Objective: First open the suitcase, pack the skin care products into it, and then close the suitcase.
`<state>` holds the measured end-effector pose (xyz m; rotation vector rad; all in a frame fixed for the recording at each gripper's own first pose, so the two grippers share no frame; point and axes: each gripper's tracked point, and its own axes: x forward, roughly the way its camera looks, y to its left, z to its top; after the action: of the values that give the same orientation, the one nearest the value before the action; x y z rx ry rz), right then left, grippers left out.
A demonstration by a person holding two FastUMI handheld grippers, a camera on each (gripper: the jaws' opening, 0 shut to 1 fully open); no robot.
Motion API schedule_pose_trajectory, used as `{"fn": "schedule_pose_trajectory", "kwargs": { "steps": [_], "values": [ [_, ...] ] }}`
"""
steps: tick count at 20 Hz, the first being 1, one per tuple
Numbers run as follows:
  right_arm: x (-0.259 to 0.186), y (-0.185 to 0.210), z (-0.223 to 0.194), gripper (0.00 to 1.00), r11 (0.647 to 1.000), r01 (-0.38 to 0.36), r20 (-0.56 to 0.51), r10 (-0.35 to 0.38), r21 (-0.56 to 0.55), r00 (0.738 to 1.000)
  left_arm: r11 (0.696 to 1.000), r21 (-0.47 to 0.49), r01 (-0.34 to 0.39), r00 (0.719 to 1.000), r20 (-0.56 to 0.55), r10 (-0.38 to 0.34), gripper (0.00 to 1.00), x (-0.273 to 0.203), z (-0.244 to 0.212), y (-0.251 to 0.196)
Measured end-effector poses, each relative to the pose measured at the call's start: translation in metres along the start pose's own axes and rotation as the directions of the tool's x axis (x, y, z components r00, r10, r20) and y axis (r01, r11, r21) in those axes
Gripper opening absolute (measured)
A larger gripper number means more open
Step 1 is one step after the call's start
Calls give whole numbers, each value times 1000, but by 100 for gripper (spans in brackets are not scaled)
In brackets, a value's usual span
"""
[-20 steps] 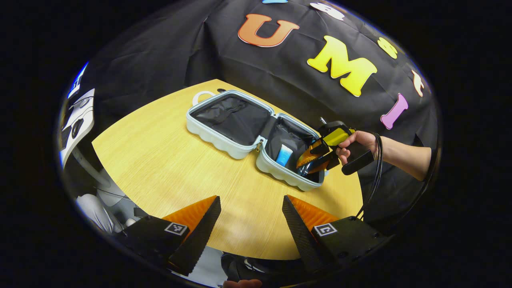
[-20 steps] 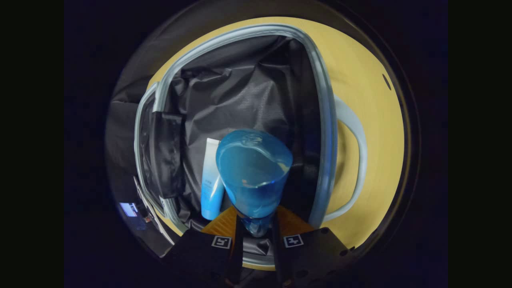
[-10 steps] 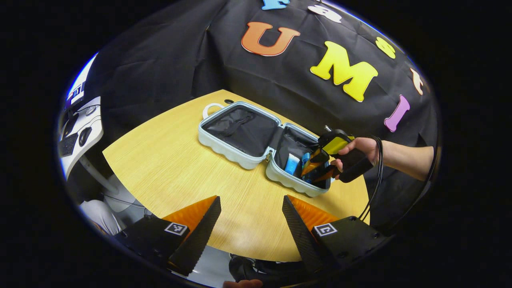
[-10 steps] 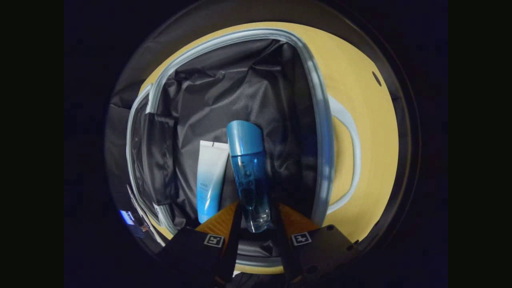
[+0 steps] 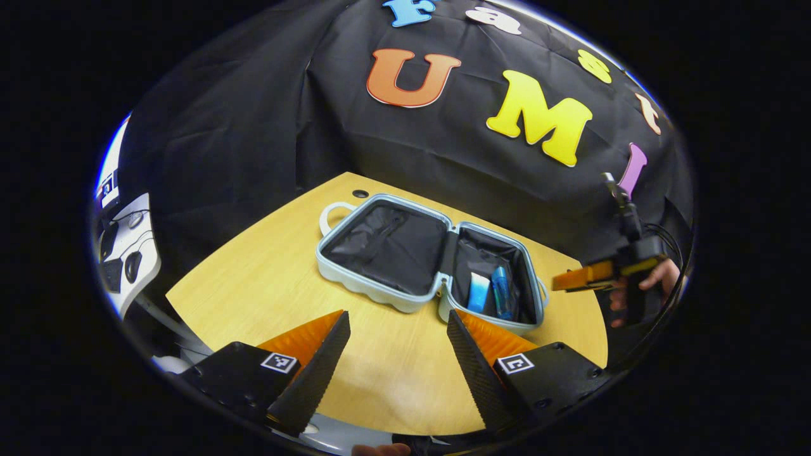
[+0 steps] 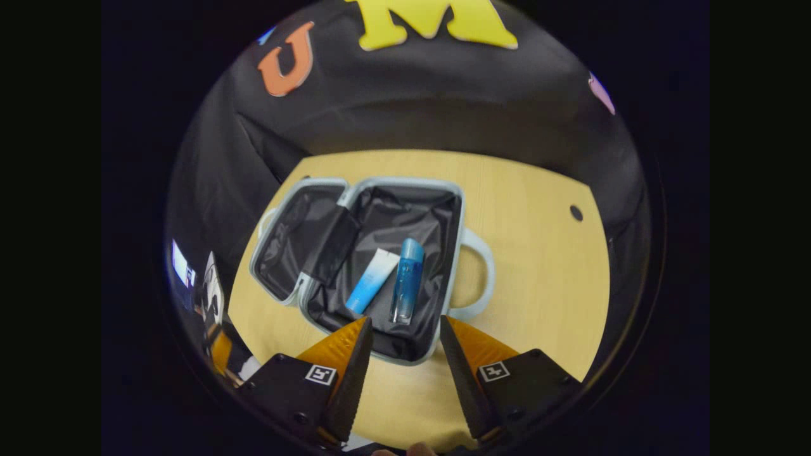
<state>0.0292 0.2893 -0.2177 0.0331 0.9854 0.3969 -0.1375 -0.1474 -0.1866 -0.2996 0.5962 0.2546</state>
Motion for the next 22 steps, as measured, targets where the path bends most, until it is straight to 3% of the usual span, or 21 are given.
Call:
{"fn": "schedule_pose_trajectory", "kwargs": {
  "steps": [3,7,11,14,17,19,22],
  "values": [
    [-51,-20,8,64,998,29,215,-16,-56,976,999,-51,-9,1000,27,11,99,41,39,33],
    [-101,-51,-2,64,991,76,337,-35,-108,941,999,6,-47,997,65,47,99,101,97,79],
    [-142,-73,13,63,981,153,451,-81,-124,889,997,-80,-20,1000,-7,19,98,174,116,110],
    [-161,-81,20,64,949,255,514,-128,-184,848,998,-8,-69,991,-118,68,98,227,106,150],
    [-156,-77,14,64,945,261,492,-135,-198,860,998,22,-58,970,-235,62,96,267,78,158],
    [-152,-78,12,64,944,270,478,-152,-188,865,998,25,-54,968,-244,59,94,277,77,161],
    [-150,-86,15,64,942,290,477,-178,-172,861,998,13,-61,960,-273,62,76,291,71,164]
  ]
}}
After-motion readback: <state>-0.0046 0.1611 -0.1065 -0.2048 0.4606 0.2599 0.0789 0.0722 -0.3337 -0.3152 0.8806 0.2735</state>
